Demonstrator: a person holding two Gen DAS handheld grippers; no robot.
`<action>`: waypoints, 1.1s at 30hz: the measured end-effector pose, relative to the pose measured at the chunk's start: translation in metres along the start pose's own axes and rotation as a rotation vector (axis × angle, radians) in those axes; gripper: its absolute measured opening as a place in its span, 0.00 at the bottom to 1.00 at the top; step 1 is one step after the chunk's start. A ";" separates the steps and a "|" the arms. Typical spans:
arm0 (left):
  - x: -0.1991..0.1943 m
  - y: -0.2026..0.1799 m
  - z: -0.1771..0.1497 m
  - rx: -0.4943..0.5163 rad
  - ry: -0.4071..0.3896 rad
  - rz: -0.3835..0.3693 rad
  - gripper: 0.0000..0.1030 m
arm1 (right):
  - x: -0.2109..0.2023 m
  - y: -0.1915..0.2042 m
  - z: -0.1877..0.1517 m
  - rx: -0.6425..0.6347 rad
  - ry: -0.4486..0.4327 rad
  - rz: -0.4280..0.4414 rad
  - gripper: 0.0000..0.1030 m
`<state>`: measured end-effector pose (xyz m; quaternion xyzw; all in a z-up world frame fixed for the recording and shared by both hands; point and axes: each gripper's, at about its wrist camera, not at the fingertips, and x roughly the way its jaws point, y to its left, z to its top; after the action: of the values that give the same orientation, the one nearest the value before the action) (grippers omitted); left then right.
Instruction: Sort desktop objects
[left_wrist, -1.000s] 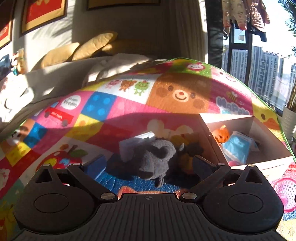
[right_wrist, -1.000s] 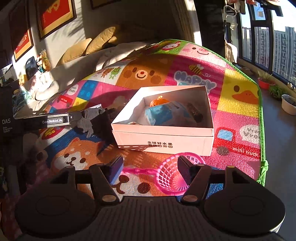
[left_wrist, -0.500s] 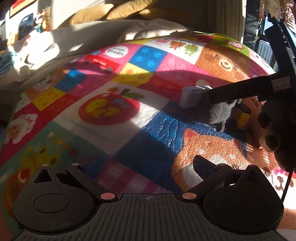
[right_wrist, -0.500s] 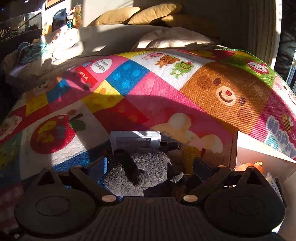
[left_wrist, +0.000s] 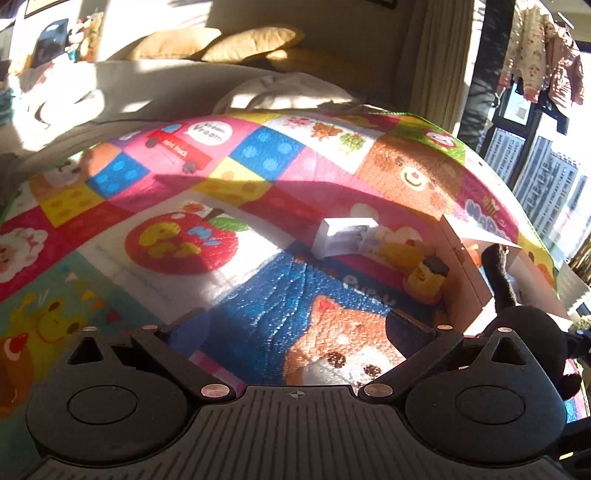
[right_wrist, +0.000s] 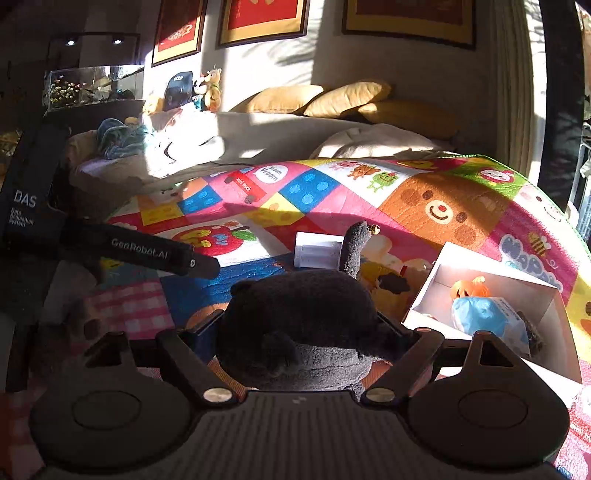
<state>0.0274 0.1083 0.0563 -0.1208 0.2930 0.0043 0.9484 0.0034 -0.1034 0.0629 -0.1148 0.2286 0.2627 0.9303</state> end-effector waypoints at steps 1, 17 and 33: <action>-0.001 -0.010 -0.001 0.019 0.002 -0.020 1.00 | -0.001 0.002 -0.008 -0.004 0.019 -0.004 0.83; -0.006 -0.122 -0.051 0.315 0.111 -0.289 1.00 | -0.093 -0.082 -0.071 0.173 0.117 -0.038 0.88; -0.020 -0.153 -0.073 0.415 0.117 -0.480 1.00 | -0.051 -0.116 -0.018 0.382 0.118 0.099 0.44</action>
<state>-0.0173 -0.0558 0.0439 0.0092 0.3047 -0.2863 0.9083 0.0208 -0.2289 0.0832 0.0598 0.3336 0.2527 0.9063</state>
